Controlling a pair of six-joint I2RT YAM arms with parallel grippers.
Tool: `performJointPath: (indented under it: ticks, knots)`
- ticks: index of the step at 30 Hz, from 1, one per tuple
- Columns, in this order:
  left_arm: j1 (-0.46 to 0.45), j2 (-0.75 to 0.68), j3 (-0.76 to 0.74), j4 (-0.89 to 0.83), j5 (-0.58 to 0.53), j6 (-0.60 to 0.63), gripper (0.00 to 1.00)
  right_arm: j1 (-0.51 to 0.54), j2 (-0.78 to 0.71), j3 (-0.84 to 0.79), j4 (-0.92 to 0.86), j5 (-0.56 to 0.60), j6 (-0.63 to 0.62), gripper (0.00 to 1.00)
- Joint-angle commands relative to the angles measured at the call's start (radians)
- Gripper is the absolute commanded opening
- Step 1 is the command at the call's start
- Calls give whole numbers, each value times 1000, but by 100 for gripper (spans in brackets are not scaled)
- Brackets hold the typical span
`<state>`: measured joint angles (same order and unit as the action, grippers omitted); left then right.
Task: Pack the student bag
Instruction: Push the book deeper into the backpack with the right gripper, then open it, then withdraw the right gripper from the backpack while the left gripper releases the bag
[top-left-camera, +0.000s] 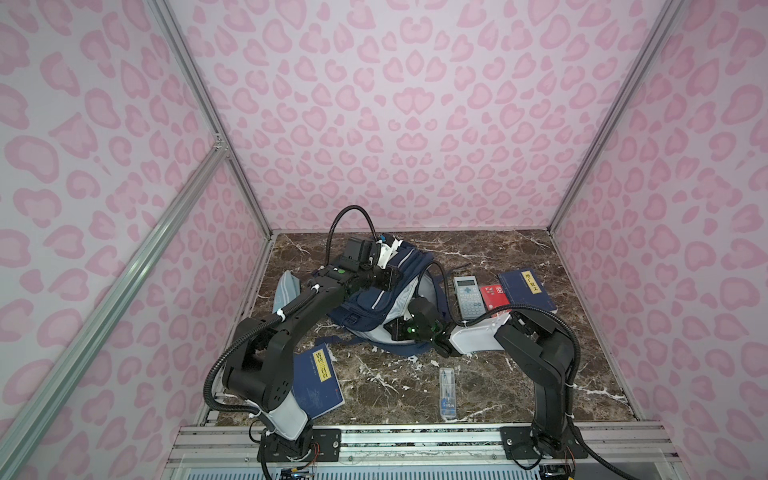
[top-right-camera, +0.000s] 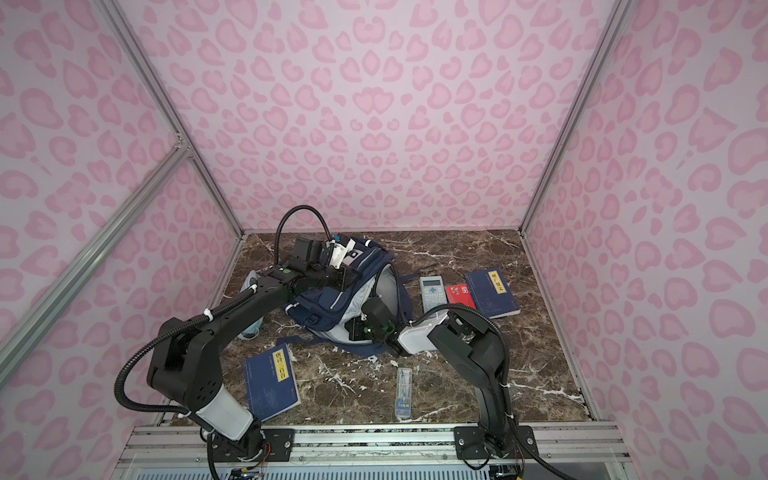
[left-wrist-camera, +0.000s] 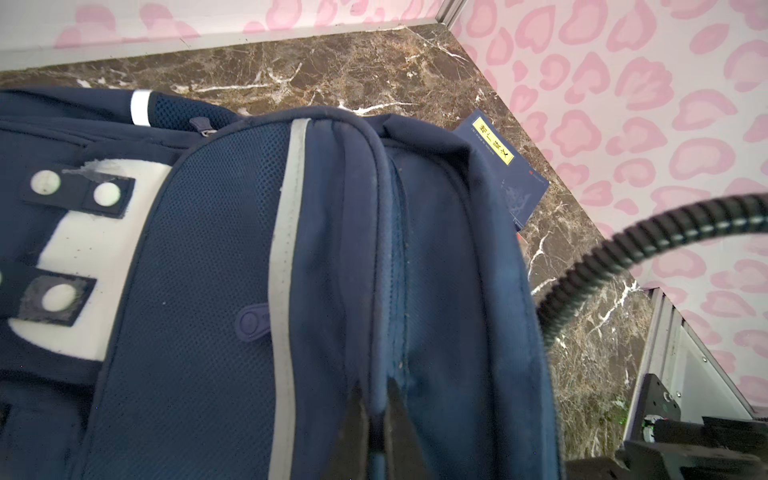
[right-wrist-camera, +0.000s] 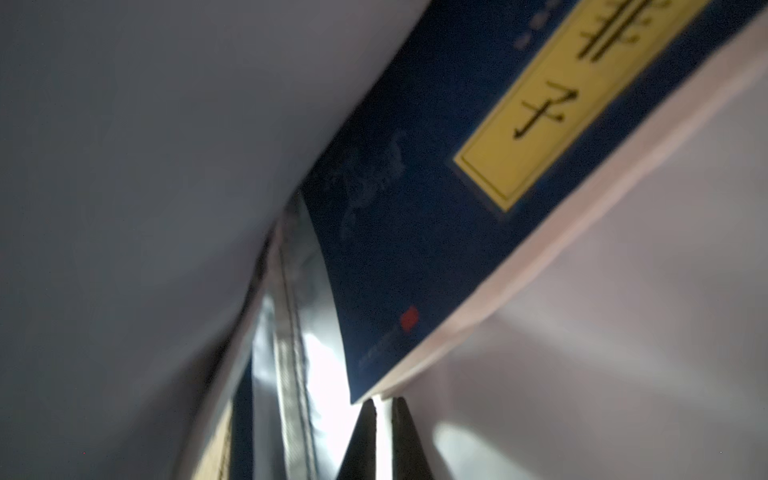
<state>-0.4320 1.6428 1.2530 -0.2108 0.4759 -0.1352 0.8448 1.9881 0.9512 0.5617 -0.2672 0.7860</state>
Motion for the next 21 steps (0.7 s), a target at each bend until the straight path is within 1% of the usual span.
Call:
performJointPath:
  ticks: [1, 3, 6, 8, 11, 13, 16, 18, 19, 21]
  knots:
    - [1, -31, -14, 65, 7, 21, 4, -1, 16, 2, 137, 46, 60, 12]
    - [2, -43, -29, 47, -70, 2, 3, 7, -41, -42, 125, 91, 39, 15]
    - [10, -43, -53, 44, -157, -30, 3, 8, -161, -114, 40, 156, -13, 28]
    - [12, -26, -61, 56, -153, -37, 3, 9, -227, -144, -14, 178, -59, 33]
    - [12, -6, -74, 82, -125, -36, 4, 7, -283, -205, -21, 219, -81, 36]
    - [12, 3, -85, 95, -118, -34, 4, -1, -311, -239, -20, 236, -83, 36]
    - [12, 23, -70, 83, -101, -26, 3, -5, -375, -290, -8, 247, -93, 34]
    - [9, 24, -58, 75, -92, -32, 5, 7, -437, -305, -51, 262, -119, 36]
    - [10, 15, -58, 75, -96, -45, 11, 15, -468, -305, -93, 274, -146, 40]
    - [8, -14, -63, 71, -115, -78, 34, 49, -533, -290, -219, 327, -212, 51]
